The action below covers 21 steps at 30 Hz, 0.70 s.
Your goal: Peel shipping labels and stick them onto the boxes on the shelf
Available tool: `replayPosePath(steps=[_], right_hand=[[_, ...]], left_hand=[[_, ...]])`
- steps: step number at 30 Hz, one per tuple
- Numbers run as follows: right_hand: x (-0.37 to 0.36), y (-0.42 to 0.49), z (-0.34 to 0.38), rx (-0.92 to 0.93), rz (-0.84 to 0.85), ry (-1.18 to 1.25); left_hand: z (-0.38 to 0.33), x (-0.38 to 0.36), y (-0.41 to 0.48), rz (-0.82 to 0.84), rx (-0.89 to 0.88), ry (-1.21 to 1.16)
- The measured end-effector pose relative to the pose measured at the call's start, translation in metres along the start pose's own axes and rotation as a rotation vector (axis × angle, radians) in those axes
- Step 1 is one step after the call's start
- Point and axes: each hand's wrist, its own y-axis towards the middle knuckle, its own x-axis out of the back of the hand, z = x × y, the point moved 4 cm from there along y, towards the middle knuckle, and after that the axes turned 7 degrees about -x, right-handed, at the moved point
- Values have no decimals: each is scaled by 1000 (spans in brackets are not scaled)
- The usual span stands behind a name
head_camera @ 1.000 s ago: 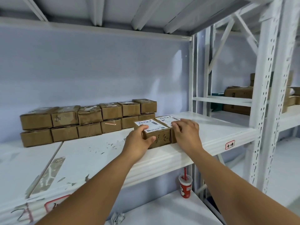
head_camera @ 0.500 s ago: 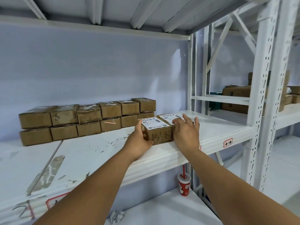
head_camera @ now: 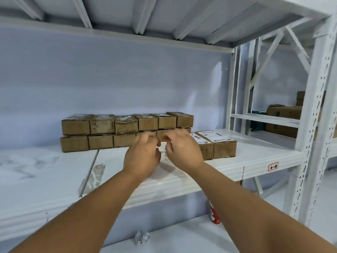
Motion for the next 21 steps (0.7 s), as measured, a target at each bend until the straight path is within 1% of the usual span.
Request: replayPosePath(steps=[1, 3, 4, 5, 6, 9, 11, 12, 15, 17, 20, 21], right_hand=[[-10, 4, 9, -7, 118, -8], [-31, 10, 29, -46, 332, -14], [-41, 13, 40, -70, 412, -7], [-51, 17, 49, -90, 463, 7], [-60, 19, 58, -116, 509, 16], [-84, 25, 90, -159, 635, 97], [-95, 31, 106, -200, 669, 190], [-102, 35, 115, -232, 668, 251], [-125, 51, 136, -330, 628, 457], [-139, 61, 151, -376, 632, 587], [-162, 78, 170, -396, 657, 701], [-168, 82, 174, -388, 661, 711]], left_hand=[[9, 8, -2, 11, -8, 81], [30, 22, -8, 87, -1, 244], [43, 29, -12, 117, 6, 301], [58, 34, -15, 133, 21, 308], [72, 37, -19, 148, 53, 258], [117, 42, -33, 195, 200, -47], [139, 42, -39, 197, 282, -143], [153, 43, -39, 169, 320, -166], [184, 51, -32, 6, 405, -208], [203, 55, -23, -86, 439, -212], [229, 53, -10, -168, 448, -187], [238, 51, -8, -205, 479, -208]])
